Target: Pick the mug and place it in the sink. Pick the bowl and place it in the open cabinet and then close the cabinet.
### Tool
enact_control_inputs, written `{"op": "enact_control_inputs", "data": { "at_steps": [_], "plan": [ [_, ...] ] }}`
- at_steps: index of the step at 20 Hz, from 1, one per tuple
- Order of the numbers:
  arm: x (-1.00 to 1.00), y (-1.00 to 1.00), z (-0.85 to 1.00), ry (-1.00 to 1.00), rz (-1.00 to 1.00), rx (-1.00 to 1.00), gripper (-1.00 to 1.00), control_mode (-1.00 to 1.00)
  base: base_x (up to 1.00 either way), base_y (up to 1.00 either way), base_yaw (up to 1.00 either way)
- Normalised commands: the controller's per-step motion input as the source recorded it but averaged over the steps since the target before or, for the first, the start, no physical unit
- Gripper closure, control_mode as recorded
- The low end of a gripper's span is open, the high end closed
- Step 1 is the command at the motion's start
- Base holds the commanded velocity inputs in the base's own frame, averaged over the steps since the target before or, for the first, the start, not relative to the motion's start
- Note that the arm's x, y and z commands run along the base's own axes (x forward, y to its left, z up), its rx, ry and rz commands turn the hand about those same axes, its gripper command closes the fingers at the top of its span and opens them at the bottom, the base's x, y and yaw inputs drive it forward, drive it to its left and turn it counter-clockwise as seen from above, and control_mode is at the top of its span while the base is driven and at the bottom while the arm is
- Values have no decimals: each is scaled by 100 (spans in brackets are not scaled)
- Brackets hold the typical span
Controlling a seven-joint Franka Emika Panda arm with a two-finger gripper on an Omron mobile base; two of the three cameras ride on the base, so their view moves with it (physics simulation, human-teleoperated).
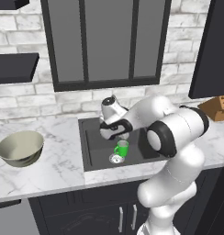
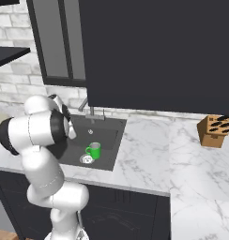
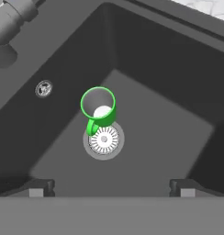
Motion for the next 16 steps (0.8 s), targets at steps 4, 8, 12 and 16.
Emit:
{"op": "enact_control_inputs", "data": {
  "at_steps": [4,8,12,16],
  "plan": [
    [-19,15,26,-3,3,9,-100,-100,0,0,0],
    [-12,19,25,-2,10,1,-100,-100,0,0,0],
    [-4,24,15,0,16,-2,-100,-100,0,0,0],
    [-2,2,23,0,13,0,-100,-100,0,0,0]
  ]
}}
